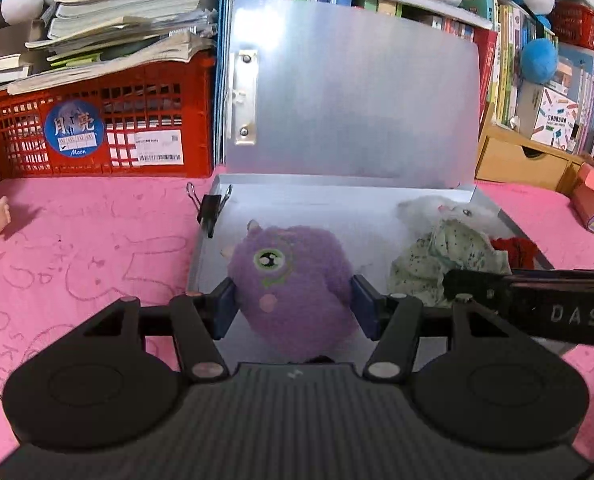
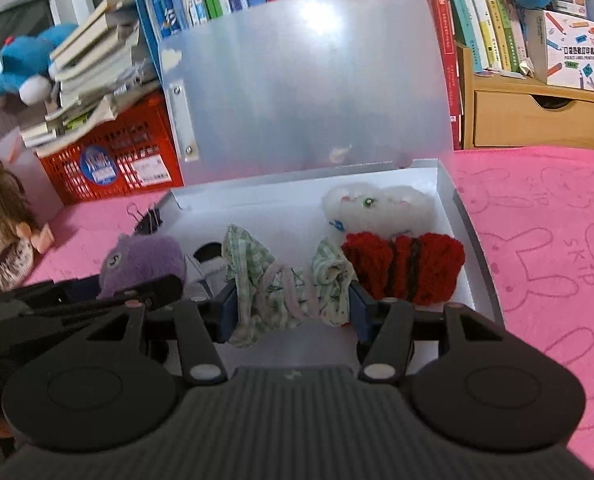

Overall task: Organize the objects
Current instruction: 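Lower purple plush into box with left while right lowers checkered cloth inside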

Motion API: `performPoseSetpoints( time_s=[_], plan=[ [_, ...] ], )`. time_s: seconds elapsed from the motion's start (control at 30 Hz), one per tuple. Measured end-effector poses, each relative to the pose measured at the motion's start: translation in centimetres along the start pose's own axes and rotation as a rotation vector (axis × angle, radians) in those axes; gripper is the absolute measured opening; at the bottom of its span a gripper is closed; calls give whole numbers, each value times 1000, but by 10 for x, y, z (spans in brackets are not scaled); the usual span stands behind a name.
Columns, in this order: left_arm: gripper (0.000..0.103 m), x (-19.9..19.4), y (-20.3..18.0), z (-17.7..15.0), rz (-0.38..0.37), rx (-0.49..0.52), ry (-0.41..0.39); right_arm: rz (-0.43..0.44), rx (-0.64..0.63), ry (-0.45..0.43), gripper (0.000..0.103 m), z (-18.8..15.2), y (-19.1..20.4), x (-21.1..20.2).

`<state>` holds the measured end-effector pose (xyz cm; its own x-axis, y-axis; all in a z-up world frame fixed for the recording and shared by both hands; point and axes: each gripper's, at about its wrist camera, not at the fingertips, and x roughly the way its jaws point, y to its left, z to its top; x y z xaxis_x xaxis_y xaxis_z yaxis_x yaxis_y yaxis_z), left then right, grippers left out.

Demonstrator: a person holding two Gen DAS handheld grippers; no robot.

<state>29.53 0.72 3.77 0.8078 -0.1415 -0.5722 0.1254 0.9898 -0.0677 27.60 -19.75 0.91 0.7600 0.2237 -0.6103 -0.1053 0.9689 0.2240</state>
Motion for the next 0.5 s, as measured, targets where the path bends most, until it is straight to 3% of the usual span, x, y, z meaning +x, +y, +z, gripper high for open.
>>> performPoseSetpoints(
  time_s=[0.5],
  plan=[
    [64,14,1,-8,14,31,59,-3,-16,35,58,-8,1,11]
  ],
)
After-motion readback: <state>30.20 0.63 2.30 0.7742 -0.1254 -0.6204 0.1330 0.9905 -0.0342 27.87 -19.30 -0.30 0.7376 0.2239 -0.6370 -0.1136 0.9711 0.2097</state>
